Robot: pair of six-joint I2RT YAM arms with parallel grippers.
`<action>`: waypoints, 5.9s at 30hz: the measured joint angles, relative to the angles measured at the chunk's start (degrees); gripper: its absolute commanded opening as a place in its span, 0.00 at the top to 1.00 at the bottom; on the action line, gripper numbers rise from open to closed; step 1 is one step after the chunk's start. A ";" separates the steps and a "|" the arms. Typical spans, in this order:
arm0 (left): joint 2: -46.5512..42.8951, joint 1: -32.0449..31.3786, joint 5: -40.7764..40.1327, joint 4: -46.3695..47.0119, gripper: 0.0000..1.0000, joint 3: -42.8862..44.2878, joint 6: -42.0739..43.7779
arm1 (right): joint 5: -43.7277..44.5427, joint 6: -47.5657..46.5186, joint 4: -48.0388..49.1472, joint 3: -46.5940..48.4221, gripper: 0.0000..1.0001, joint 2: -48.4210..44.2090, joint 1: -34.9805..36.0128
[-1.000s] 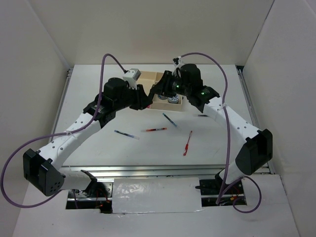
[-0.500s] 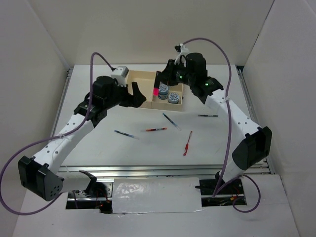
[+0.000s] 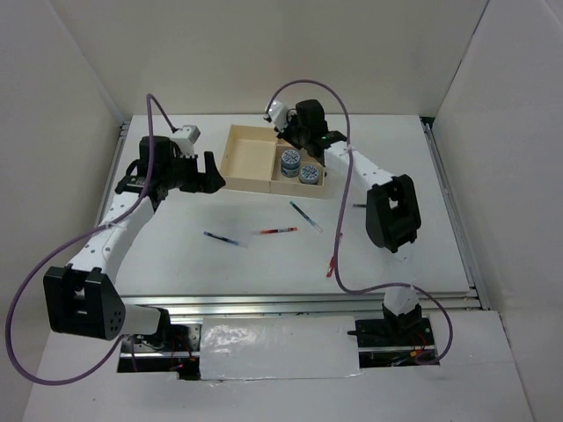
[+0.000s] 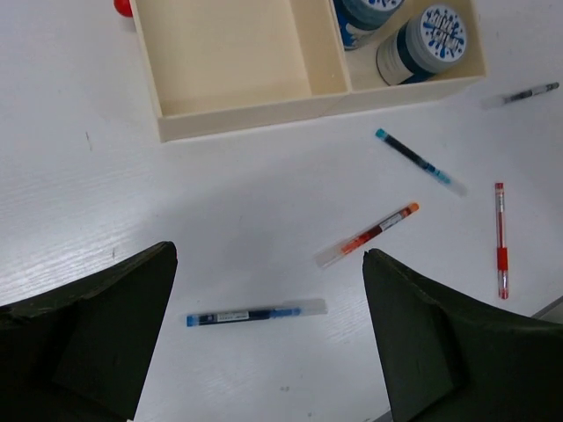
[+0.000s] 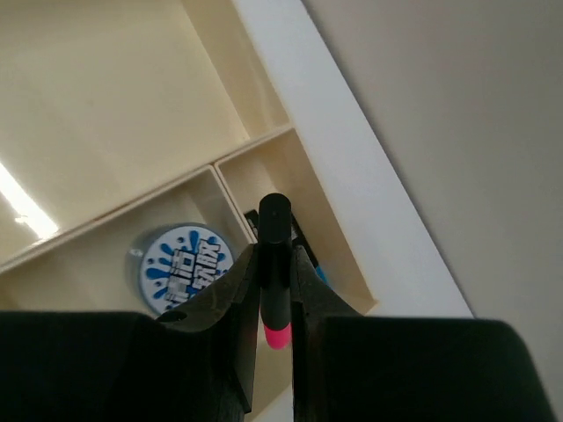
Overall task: Sort the stationery into containers
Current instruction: Place the pen in the storage box, then pick up the pen from the center of the board, then place the pen in the storage box, then pick up the pen from the center of the board.
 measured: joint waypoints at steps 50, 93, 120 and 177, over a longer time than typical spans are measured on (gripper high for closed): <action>23.91 6.40 17.27 -33.40 0.32 10.51 73.37 | -1.36 -0.35 -9.88 4.85 0.56 -3.43 -4.02; 24.00 -12.00 6.73 -19.67 1.00 -4.20 84.78 | -15.76 24.11 -22.08 -30.97 0.56 -48.70 -20.13; 50.49 -6.05 13.07 -10.82 1.00 46.01 71.21 | -18.60 24.50 -20.17 -36.02 0.57 -48.83 -23.34; -11.78 4.90 18.67 5.53 0.13 4.46 25.86 | -2.47 0.81 -32.28 -19.52 0.67 -6.45 18.25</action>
